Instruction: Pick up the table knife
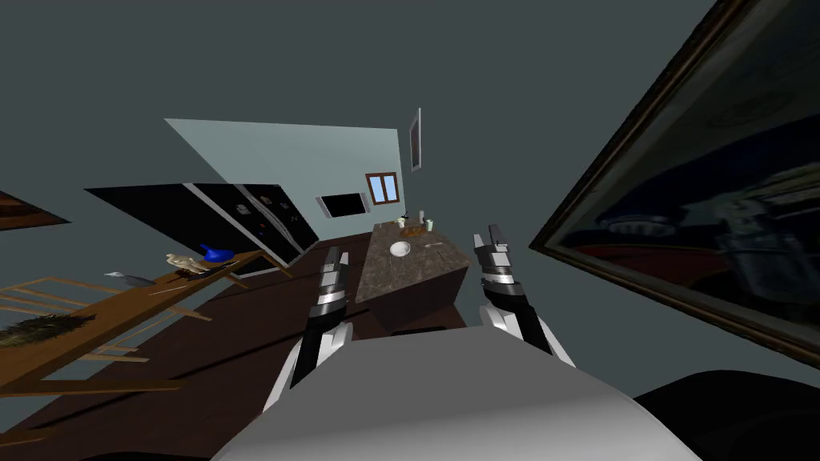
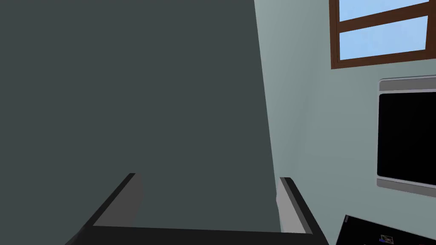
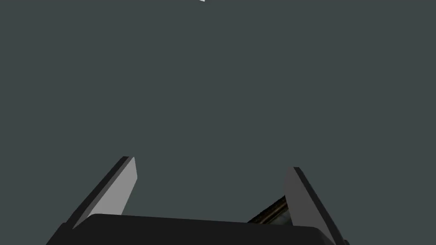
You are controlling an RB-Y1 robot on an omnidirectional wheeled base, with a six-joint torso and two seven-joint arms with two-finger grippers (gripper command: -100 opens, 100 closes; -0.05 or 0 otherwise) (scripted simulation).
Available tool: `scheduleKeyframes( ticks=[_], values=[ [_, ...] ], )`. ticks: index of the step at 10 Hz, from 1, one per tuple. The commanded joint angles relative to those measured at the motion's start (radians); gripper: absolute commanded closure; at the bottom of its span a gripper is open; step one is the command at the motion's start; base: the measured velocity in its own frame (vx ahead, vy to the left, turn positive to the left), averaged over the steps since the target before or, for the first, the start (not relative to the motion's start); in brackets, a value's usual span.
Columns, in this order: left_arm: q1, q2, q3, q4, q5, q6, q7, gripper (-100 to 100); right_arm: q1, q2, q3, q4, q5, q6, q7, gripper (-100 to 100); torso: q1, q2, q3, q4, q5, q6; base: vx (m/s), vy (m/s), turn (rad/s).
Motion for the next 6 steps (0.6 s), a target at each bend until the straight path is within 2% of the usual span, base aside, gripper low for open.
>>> scheduleKeyframes(
  ticks=[1,6],
  values=[
    [0.015,0.032,0.011,0.002,0.006,0.013,0.001,-100,0.0,0.0,0.0,0.0,0.0,0.0,0.0,0,0.0,0.0,0.0,0.0,0.0,0.0,-0.027,0.02,-0.16],
    [0.082,0.139,0.056,0.007,0.035,0.083,0.01,-100,0.0,0.0,0.0,0.0,0.0,0.0,0.0,0,0.004,0.004,0.002,0.001,0.001,0.0,-0.051,0.046,-0.212]
  ],
)
